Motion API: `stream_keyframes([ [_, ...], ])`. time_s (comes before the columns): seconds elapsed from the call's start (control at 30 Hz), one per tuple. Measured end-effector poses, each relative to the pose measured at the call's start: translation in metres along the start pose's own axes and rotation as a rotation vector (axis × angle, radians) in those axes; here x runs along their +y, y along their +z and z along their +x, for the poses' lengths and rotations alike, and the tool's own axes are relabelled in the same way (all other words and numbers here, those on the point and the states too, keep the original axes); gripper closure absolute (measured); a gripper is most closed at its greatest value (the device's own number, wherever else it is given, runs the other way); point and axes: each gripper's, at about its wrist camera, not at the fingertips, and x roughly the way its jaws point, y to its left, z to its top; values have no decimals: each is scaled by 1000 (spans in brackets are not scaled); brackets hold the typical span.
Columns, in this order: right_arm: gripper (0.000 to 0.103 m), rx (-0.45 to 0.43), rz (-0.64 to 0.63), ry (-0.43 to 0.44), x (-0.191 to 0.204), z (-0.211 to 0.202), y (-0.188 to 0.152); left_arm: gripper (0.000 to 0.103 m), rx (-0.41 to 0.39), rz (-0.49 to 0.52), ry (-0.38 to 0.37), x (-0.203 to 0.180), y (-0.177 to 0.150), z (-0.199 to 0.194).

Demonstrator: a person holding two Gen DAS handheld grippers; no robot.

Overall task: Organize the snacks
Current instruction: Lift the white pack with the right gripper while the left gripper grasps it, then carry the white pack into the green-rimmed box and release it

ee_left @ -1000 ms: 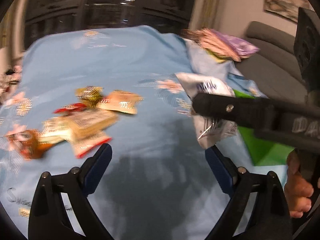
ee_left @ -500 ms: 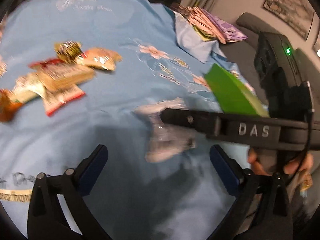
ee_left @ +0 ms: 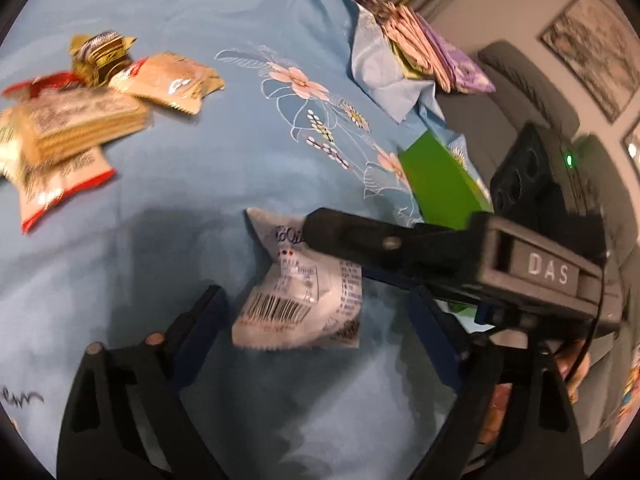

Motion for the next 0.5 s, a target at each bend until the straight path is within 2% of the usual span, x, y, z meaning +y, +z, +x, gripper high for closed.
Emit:
stream_keyframes([
  [0.07, 37, -12, -15, -24, 1, 1, 1, 35, -7, 41, 41, -3, -1, 6],
  [0.1, 43, -13, -29, -41, 3, 2, 1, 39, -10, 54, 59, -2, -1, 10],
  [0.13, 49, -15, -43, -55, 4, 2, 1, 39, -12, 62, 73, -1, -2, 12],
  [0.2, 55, -19, -52, -50, 3, 4, 0, 41, -23, 50, 65, 3, -2, 11],
  [0.27, 57, -32, -50, -51, 3, 4, -1, 45, -32, 31, 57, 8, -2, 10],
  [0.5, 60, -55, -74, -52, 5, 2, -2, 47, -49, 20, 56, 4, -4, 8],
])
